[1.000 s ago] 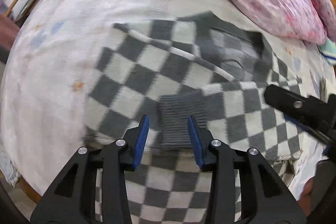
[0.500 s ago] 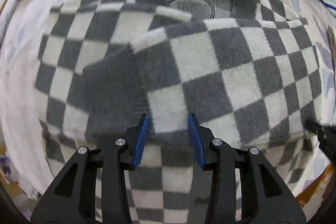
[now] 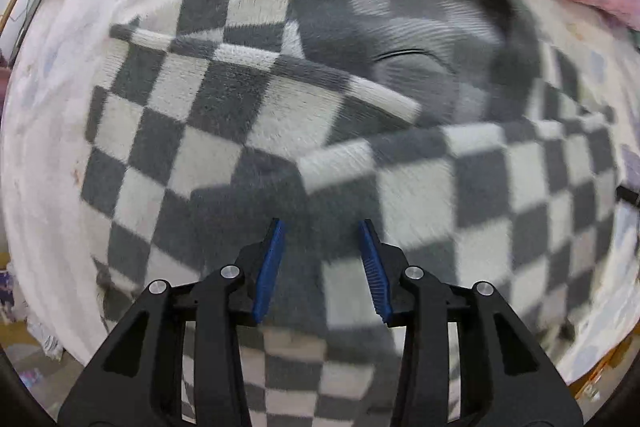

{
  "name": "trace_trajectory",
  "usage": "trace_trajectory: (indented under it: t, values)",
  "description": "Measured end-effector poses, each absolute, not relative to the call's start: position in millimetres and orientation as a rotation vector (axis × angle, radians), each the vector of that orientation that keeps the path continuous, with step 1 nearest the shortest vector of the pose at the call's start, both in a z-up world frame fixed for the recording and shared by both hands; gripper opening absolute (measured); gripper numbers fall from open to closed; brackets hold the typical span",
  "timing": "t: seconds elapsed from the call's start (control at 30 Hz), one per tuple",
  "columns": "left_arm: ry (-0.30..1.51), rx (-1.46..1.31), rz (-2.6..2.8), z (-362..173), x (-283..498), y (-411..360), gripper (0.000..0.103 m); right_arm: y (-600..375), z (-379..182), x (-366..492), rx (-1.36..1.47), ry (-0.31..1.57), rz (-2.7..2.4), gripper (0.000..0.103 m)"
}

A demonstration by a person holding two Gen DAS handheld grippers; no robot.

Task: Fold large clothes
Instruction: 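Lay the grey ribbed cuff on the body and open the right gripper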

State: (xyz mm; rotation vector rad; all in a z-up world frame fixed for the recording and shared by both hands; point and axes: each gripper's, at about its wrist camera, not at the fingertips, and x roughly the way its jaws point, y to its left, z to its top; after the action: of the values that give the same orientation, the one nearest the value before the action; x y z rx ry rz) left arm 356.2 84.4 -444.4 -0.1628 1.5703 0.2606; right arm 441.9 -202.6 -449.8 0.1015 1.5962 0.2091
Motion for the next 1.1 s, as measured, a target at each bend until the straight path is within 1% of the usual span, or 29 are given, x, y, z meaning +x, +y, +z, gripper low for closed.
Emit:
trace_trajectory:
  t: [0.1, 0.13, 0.23, 0.33, 0.4, 0.47, 0.53, 0.57, 0.6, 0.63, 0.73, 0.83, 0.93, 1.03, 1.07, 1.1]
  values:
    - [1.579, -0.176, 0.261, -455, 367, 88, 0.041, -190, -474, 485, 0.063, 1.642, 0.216, 0.002]
    - [1.584, -0.179, 0.26, -457, 371, 89, 0.042, -187, -484, 496, 0.057, 1.675, 0.211, 0.0]
    - [1.587, -0.17, 0.246, -460, 373, 92, 0.042, -188, -510, 517, 0.119, 1.794, 0.215, 0.0]
    - [1.591, -0.157, 0.23, -459, 371, 93, 0.042, -194, -515, 529, 0.164, 1.884, 0.231, 0.0]
    - [1.602, -0.145, 0.231, -452, 366, 92, 0.042, -194, -504, 514, 0.097, 1.936, 0.241, 0.0]
    - [1.633, -0.143, 0.238, -447, 350, 83, 0.042, -194, -494, 474, -0.008, 1.98, 0.281, 0.0]
    - [1.674, -0.148, 0.237, -448, 333, 81, 0.042, -199, -500, 425, -0.031, 2.077, 0.279, 0.0]
    - [1.68, -0.146, 0.234, -448, 326, 80, 0.041, -201, -503, 406, -0.038, 2.095, 0.278, 0.0]
    - [1.68, -0.139, 0.228, -448, 319, 78, 0.041, -205, -504, 387, -0.036, 2.081, 0.277, 0.0]
    - [1.667, -0.124, 0.217, -447, 309, 74, 0.041, -209, -503, 375, -0.023, 2.029, 0.263, 0.0]
    - [1.634, -0.109, 0.205, -456, 302, 73, 0.042, -213, -511, 359, 0.003, 1.939, 0.204, 0.0]
    - [1.641, -0.153, 0.222, -457, 304, 80, 0.042, -200, -507, 358, -0.075, 1.949, 0.193, 0.0]
    - [1.639, -0.147, 0.222, -452, 301, 89, 0.042, -202, -501, 358, -0.033, 1.953, 0.18, 0.0]
    - [1.656, -0.107, 0.232, -443, 305, 86, 0.042, -195, -487, 357, -0.054, 1.925, 0.186, 0.004]
    - [1.661, -0.1, 0.23, -437, 306, 89, 0.043, -191, -480, 356, -0.062, 1.916, 0.183, 0.007]
    - [1.663, -0.105, 0.212, -431, 303, 86, 0.044, -185, -472, 355, -0.058, 1.907, 0.185, 0.028]
